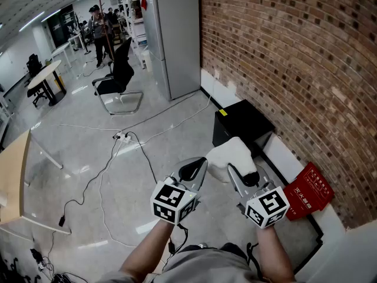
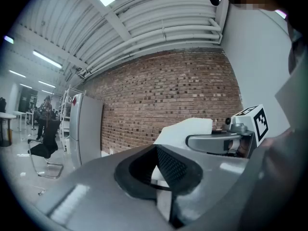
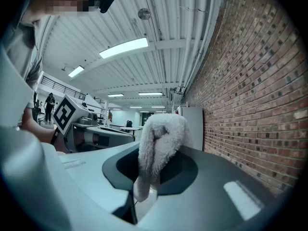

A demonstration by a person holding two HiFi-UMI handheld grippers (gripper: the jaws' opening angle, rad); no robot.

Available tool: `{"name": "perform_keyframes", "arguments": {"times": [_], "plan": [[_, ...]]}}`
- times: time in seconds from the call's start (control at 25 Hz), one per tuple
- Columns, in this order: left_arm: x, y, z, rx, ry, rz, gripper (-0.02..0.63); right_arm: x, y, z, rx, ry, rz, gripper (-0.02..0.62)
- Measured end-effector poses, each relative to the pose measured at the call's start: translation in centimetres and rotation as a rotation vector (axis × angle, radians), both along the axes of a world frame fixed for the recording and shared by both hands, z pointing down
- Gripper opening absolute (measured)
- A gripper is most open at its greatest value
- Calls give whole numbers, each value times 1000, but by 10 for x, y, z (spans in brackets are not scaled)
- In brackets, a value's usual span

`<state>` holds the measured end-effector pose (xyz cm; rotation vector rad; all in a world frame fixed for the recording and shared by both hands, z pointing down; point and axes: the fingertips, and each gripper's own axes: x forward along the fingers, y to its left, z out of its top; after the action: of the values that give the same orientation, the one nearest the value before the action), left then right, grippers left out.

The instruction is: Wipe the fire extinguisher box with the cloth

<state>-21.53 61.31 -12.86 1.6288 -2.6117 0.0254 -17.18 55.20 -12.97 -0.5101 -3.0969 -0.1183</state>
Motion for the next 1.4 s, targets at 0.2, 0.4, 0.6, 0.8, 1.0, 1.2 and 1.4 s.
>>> {"name": "perform_keyframes", "arguments": {"times": [0.2, 0.4, 0.6, 0.8, 1.0, 1.2, 1.4], "plan": [[4, -3, -1, -5, 5, 9, 0, 2, 0, 0, -1, 3, -6, 81], [4, -2, 0, -6, 8, 12, 0, 2, 3, 2, 16, 8, -4, 81], [6, -5, 3, -7, 15, 27, 0, 6, -3, 4, 13, 16, 15, 81], [10, -13, 10, -15, 28, 65, 0, 10, -12, 8, 5, 24, 58, 81], [22, -44, 21, -33, 45, 176, 0, 29, -37, 18, -4, 44, 172, 81], [49, -95, 29, -36, 38, 307, 0, 59, -82, 30, -10, 58, 294, 81], [108, -156, 31, -43, 46, 528, 0, 127, -133, 34, -23, 79, 514, 81]]}}
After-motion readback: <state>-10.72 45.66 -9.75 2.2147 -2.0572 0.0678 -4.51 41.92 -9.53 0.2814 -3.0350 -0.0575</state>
